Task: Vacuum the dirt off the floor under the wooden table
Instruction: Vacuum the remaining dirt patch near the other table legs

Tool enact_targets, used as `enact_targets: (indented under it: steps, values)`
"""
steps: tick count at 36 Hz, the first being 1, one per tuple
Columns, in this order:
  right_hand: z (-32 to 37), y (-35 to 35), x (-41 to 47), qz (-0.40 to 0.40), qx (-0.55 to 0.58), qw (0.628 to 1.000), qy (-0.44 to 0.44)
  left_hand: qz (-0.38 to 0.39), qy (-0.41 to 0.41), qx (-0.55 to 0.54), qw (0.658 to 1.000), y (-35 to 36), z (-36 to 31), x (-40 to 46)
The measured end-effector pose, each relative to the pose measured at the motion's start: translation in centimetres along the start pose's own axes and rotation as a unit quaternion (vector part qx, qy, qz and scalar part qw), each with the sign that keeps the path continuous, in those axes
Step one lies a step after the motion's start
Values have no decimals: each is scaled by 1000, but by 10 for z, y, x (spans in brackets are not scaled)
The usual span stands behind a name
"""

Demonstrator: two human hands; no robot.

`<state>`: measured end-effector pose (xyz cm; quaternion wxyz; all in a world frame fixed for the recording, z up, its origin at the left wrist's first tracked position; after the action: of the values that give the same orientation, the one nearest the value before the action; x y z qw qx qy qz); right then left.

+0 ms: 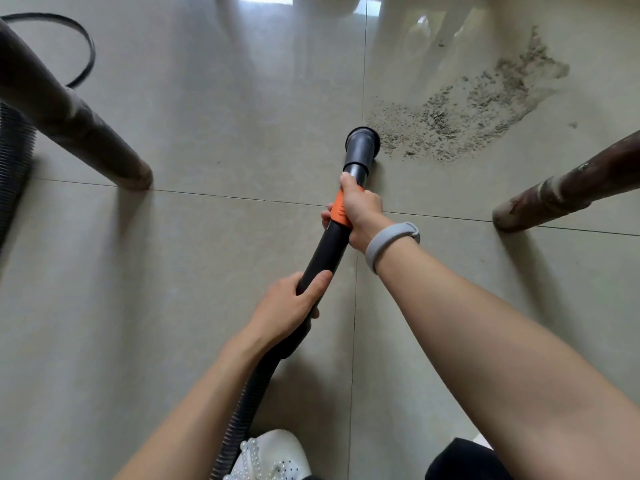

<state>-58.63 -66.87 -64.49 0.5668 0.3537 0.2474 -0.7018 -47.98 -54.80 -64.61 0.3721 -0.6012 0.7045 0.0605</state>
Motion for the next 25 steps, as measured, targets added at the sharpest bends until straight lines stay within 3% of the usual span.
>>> enact_targets:
  steps: [16,25]
  values:
    - [1,28,7,29,-3,999,-40,-94,-11,49,994,-27,8,4]
    - [-41,95,-35,150,-68,986,-40,-186,-61,25,980,-61,51,-33]
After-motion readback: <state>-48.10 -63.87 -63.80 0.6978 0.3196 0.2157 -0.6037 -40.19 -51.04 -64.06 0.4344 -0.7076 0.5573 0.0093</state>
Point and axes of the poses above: each hand's wrist, its own x-axis towards the middle knuckle, its own y-axis out of the palm, z = x × y, the point moved 10 cm from there along x, towards the middle knuckle, and after that the axes turned 1 degree about x, right-handed, at the moved point
